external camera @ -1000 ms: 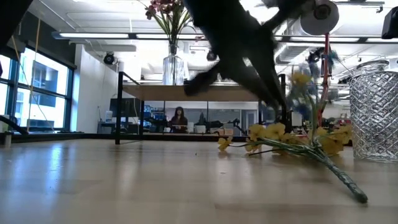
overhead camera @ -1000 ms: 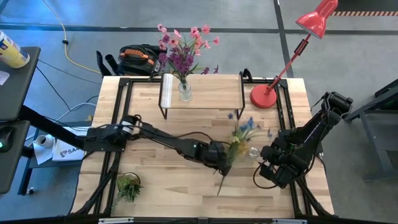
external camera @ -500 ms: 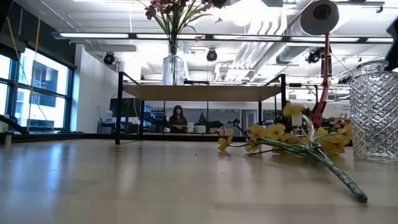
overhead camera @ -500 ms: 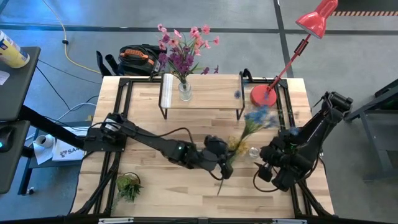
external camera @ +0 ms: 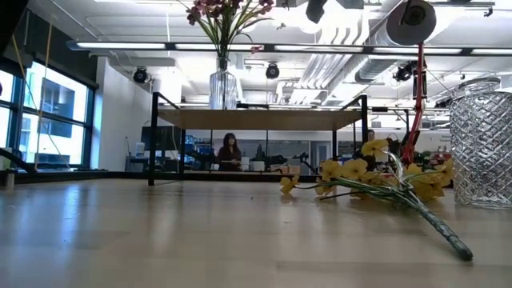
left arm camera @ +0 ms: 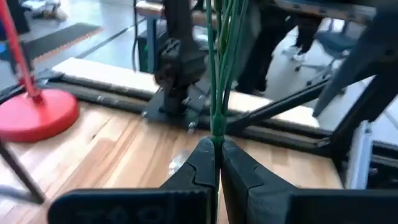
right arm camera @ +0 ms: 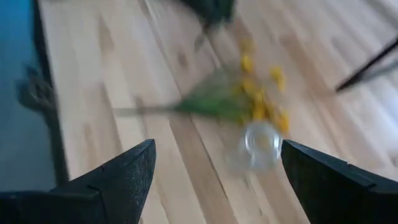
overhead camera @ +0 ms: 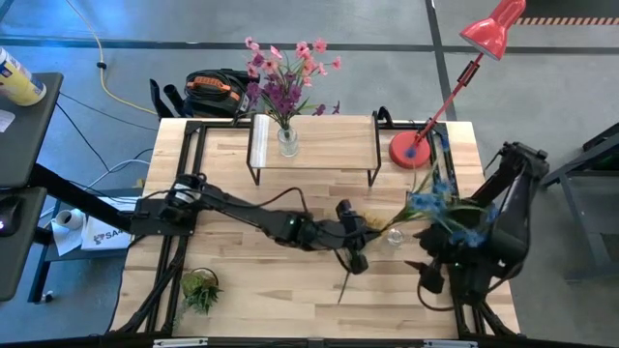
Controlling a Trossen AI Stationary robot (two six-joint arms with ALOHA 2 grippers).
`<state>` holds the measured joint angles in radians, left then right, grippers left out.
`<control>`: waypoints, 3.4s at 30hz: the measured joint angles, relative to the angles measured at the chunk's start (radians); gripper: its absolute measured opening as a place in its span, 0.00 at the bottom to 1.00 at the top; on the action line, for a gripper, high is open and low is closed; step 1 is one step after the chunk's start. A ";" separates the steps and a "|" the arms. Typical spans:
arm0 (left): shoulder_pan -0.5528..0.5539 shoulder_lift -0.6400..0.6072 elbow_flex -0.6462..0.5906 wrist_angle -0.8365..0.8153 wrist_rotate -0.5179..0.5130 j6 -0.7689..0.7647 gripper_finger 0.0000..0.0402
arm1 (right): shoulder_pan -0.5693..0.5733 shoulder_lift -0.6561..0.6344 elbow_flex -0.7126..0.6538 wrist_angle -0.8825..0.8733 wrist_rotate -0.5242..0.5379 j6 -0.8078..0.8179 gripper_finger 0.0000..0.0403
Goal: Pick and place flowers into a vace then onto a shelf
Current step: Put the blue flowers into the transparent vase
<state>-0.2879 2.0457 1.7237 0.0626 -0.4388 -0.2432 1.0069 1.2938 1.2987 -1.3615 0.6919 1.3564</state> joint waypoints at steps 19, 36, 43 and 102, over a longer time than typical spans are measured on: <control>0.006 -0.001 0.003 0.166 -0.038 0.115 0.10 | -0.189 0.000 0.200 -0.028 0.280 -0.234 0.78; 0.028 0.007 0.003 0.091 -0.089 0.100 0.14 | -0.275 0.000 0.200 -0.010 0.292 -0.266 0.16; 0.024 0.009 0.002 0.055 -0.174 0.056 0.24 | -0.275 -0.003 0.200 -0.017 0.278 -0.279 0.05; -0.072 0.007 0.003 -0.415 -0.222 -0.285 0.39 | -0.223 0.088 0.197 -0.209 0.061 -0.047 0.01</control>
<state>-0.3603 2.0529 1.7264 -0.3528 -0.6613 -0.5281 0.7838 1.3821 1.4953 -1.5707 0.7533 1.3096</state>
